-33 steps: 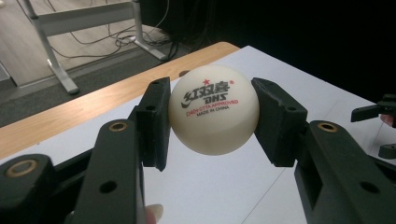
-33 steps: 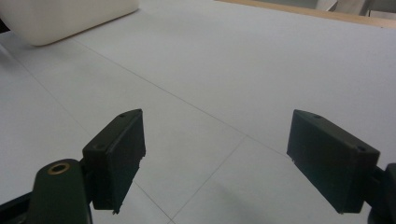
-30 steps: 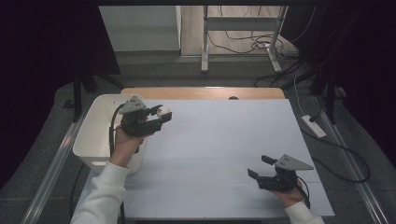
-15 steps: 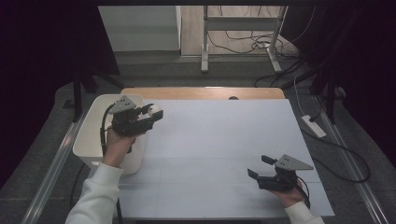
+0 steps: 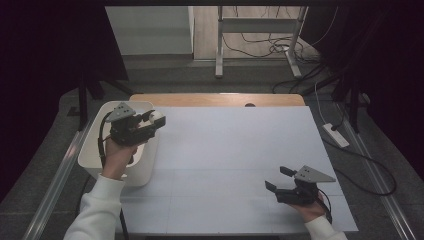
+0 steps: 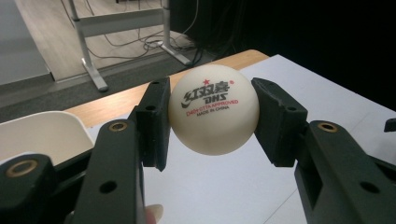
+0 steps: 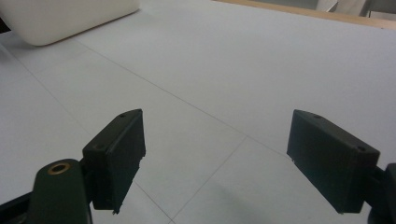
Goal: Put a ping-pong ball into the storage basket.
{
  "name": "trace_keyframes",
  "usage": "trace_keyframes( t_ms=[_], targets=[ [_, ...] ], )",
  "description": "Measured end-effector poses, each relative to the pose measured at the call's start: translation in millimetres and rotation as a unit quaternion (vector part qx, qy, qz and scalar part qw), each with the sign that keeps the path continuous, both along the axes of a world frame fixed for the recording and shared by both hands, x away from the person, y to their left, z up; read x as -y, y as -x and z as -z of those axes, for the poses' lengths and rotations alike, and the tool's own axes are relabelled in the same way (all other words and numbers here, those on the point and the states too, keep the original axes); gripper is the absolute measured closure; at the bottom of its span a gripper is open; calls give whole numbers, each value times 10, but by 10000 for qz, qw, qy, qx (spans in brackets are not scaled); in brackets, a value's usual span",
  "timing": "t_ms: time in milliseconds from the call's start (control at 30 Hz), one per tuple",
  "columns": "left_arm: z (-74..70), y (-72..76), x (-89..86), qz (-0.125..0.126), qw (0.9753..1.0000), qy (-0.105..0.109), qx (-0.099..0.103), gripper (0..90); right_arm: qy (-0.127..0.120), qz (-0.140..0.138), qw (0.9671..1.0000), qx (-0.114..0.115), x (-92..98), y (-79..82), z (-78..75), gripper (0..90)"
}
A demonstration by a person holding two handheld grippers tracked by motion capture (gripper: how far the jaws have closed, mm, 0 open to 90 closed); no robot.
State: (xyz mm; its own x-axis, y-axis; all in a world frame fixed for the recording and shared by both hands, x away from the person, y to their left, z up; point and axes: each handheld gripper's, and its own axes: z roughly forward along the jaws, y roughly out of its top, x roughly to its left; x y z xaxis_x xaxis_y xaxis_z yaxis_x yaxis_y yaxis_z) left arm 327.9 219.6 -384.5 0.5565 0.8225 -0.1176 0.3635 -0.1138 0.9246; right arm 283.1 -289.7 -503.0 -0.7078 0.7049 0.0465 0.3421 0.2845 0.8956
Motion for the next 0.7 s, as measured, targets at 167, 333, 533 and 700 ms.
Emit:
trace_keyframes(
  t_ms=[167, 333, 533, 700],
  targets=[
    [-3, 1, -52, -75, 10000, 15, -4, 507, 1, -1, 10000, 0, -2, 1, -1, 191],
    [-6, -1, -83, -123, 9999, 15, -2, 507, 2, 0, 10000, -3, -2, 0, 0, 191],
    [-24, -4, -135, -233, 9997, 15, 17, 507, 7, 1, 10000, -2, -3, 0, 1, 191],
    [-21, -18, -185, -327, 9995, 0, 1, 507, 13, -1, 10000, -6, -3, -1, 1, 191]
  ],
)
